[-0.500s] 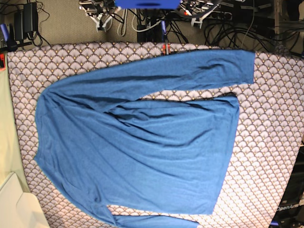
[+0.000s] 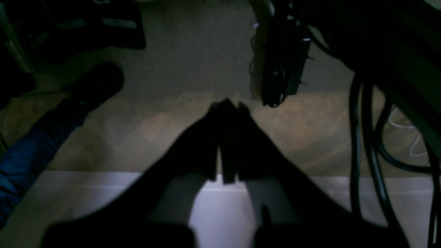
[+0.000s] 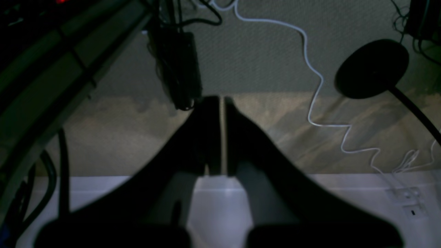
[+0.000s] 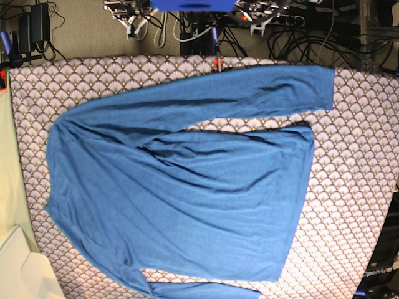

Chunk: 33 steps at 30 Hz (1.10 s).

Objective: Fold the T-shirt properly

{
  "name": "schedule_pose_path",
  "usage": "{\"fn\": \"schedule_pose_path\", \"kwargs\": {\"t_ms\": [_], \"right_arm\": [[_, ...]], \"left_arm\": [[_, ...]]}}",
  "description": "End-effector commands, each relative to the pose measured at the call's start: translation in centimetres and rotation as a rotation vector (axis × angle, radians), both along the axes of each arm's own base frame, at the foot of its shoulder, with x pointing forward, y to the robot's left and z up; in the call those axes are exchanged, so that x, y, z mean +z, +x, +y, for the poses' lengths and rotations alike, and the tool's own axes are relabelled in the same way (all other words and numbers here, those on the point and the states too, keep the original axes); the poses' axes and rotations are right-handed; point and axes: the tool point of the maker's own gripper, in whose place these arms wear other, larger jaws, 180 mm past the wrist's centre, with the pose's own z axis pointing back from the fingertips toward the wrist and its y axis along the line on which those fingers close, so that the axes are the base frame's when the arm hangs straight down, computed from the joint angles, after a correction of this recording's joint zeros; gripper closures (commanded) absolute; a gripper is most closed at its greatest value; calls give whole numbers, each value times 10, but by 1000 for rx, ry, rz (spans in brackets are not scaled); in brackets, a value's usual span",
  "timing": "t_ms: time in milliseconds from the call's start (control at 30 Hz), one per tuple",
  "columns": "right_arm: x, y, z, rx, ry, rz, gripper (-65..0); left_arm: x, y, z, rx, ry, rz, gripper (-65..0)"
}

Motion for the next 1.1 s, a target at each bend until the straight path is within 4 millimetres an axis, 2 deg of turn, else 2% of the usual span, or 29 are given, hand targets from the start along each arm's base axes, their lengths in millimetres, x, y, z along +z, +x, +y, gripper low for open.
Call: {"fn": "schedule_pose_path", "kwargs": {"t_ms": [0,167,200,367,633,700,767,833,1067], "right_arm": [[0,0,0,-4,-5,2,0],[0,-3,-2,-2,-7,3,0],[0,-9,-2,-3,-8,12,0],[0,-18,-3,-1,-10,22,0],[0,-19,-4,1,-12,26,0],[0,-19,-12,4,-24,20,0],[2,-27,-17,6,-32,20,0],[5,-23,-19,9,-37,-26,0],[37,-20,-31,30,-62,-179,0]], "left_arm": [[0,2,-2,5,-7,-10,-3],[1,12,-3,3,-10,-65,-3],[1,15,-3,3,-10,-71,-3],[1,14,-6,4,-15,-69,-3],[1,14,-7,4,-17,-69,-3],[1,8,-7,4,-17,-63,-3],[2,-5,-5,4,-15,-54,-3],[3,-5,-6,3,-16,-72,-3],[20,-25,-8,0,-28,-162,-3]]}}
